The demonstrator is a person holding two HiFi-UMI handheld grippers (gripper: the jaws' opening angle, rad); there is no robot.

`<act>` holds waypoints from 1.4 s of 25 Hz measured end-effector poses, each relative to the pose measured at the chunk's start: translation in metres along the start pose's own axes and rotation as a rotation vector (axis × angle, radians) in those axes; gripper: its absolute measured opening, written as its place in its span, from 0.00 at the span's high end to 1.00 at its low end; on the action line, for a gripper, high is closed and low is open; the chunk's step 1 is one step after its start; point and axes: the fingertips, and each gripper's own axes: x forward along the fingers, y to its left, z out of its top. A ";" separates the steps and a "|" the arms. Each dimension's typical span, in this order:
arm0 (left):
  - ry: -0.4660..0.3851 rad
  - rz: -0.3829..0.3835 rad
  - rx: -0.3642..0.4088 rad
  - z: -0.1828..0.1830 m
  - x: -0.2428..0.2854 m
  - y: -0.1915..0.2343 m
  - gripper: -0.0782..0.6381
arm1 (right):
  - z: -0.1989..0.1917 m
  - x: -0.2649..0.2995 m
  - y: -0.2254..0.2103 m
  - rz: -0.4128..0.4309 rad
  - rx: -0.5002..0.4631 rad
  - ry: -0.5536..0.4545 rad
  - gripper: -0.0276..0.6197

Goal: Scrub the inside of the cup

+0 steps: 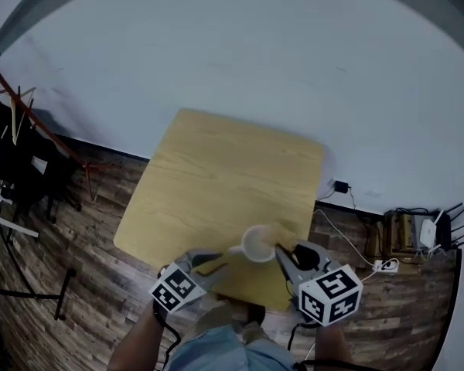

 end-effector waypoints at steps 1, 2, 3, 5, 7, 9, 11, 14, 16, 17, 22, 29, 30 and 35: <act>-0.037 0.013 -0.026 0.011 -0.006 -0.004 0.71 | 0.002 -0.003 0.004 0.005 -0.006 -0.015 0.84; -0.072 0.032 -0.041 0.022 -0.012 -0.008 0.72 | 0.005 -0.007 0.010 0.012 -0.015 -0.032 0.84; -0.109 0.051 -0.048 0.035 -0.018 -0.012 0.72 | 0.008 -0.009 0.016 0.020 -0.028 -0.049 0.84; -0.189 0.073 -0.067 0.068 -0.029 -0.020 0.73 | 0.017 -0.013 0.028 0.034 -0.061 -0.081 0.84; -0.255 0.116 -0.102 0.098 -0.041 -0.023 0.86 | 0.024 -0.015 0.040 0.046 -0.092 -0.113 0.84; -0.324 0.227 -0.145 0.122 -0.055 -0.017 0.86 | 0.030 -0.018 0.050 0.054 -0.116 -0.143 0.84; -0.398 0.385 -0.194 0.145 -0.070 -0.006 0.86 | 0.036 -0.024 0.051 0.048 -0.142 -0.165 0.84; -0.471 0.568 -0.232 0.173 -0.089 -0.003 0.86 | 0.046 -0.034 0.046 0.019 -0.185 -0.202 0.84; -0.497 0.629 -0.183 0.188 -0.096 -0.013 0.86 | 0.051 -0.041 0.046 0.006 -0.206 -0.229 0.84; -0.504 0.652 -0.148 0.195 -0.098 -0.018 0.86 | 0.052 -0.044 0.046 0.004 -0.215 -0.237 0.84; -0.515 0.714 -0.173 0.206 -0.101 -0.034 0.86 | 0.056 -0.054 0.046 0.018 -0.243 -0.269 0.84; -0.518 0.755 -0.156 0.205 -0.115 -0.040 0.86 | 0.051 -0.052 0.058 0.025 -0.269 -0.277 0.85; -0.520 0.757 -0.148 0.204 -0.118 -0.039 0.86 | 0.052 -0.050 0.061 0.023 -0.270 -0.278 0.85; -0.532 0.744 -0.130 0.199 -0.134 -0.033 0.86 | 0.060 -0.044 0.069 -0.016 -0.265 -0.284 0.85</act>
